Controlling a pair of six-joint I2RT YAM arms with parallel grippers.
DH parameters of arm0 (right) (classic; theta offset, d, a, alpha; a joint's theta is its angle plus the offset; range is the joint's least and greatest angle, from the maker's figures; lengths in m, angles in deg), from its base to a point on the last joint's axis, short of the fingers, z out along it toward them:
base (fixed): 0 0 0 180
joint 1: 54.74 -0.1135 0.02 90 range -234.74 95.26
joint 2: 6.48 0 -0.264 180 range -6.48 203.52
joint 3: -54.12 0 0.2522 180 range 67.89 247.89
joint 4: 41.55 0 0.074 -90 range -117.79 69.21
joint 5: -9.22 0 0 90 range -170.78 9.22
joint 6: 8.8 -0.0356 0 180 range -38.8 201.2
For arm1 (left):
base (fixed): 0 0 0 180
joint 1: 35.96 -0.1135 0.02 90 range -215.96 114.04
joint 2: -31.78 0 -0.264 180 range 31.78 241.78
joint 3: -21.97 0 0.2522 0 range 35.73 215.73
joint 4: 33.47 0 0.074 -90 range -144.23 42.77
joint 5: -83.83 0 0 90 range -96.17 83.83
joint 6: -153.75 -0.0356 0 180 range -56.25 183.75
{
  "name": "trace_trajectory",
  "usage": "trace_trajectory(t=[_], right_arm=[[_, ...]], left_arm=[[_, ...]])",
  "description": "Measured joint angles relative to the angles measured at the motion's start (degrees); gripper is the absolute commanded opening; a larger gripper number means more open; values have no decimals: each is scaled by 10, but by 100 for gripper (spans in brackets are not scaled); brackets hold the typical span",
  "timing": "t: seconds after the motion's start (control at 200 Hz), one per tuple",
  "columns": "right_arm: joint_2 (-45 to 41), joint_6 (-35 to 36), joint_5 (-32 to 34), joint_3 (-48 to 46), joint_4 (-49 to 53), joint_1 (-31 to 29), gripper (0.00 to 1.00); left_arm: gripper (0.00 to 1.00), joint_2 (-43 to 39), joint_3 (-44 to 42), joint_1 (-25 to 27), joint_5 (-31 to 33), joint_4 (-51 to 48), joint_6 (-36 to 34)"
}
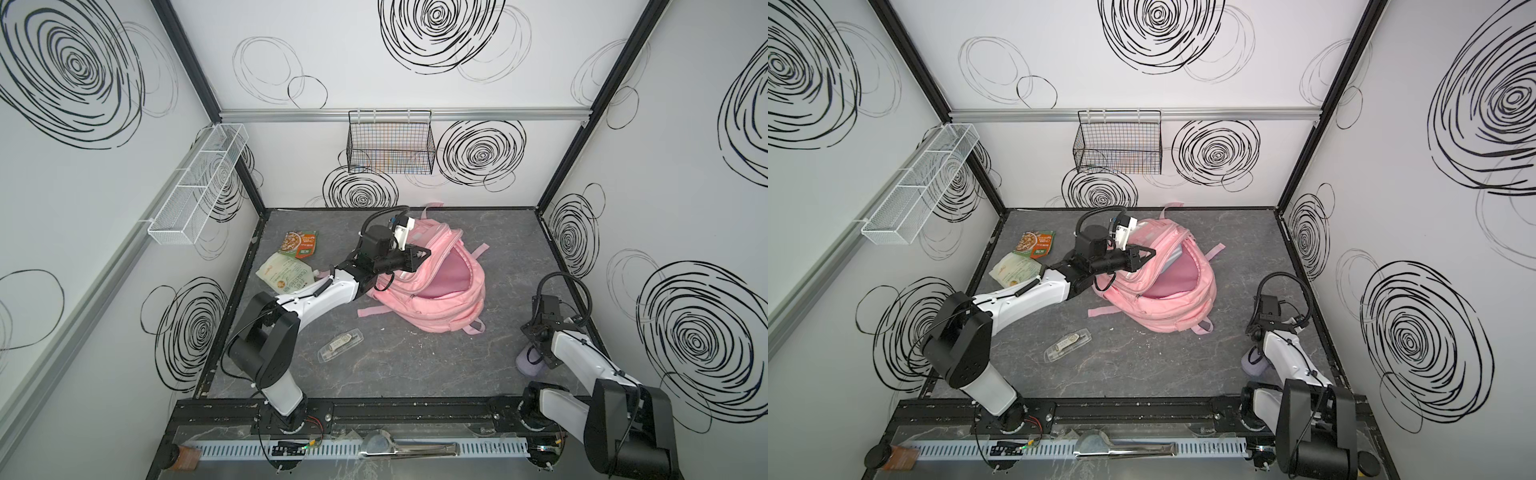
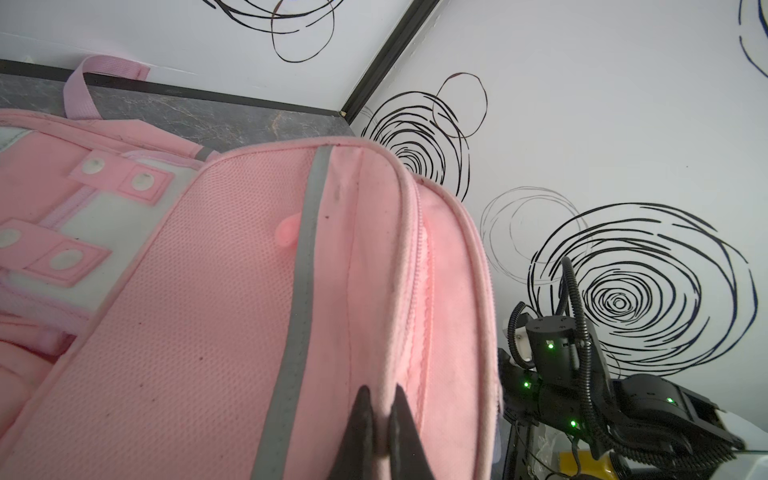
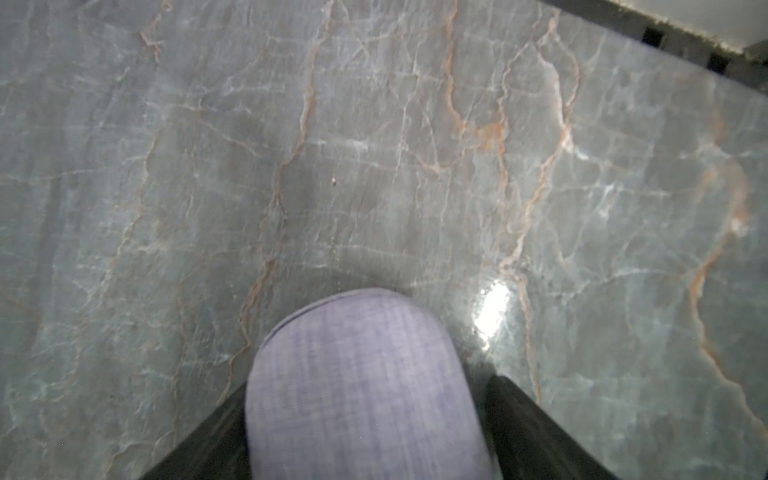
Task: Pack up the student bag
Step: 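Grasp the lavender glasses case with the right gripper and lift it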
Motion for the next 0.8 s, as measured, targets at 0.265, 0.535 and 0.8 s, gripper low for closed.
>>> trace_trajectory(t=[0.265, 0.535, 0.8], right_arm=[[28, 7, -2, 14, -12, 7, 68], [-30, 3, -33, -9, -32, 14, 43], [-85, 0, -110, -13, -26, 14, 35]], left_arm=[[0, 3, 0, 0, -5, 3, 6], [0, 3, 0, 0, -5, 3, 8], [0, 3, 0, 0, -5, 3, 11]])
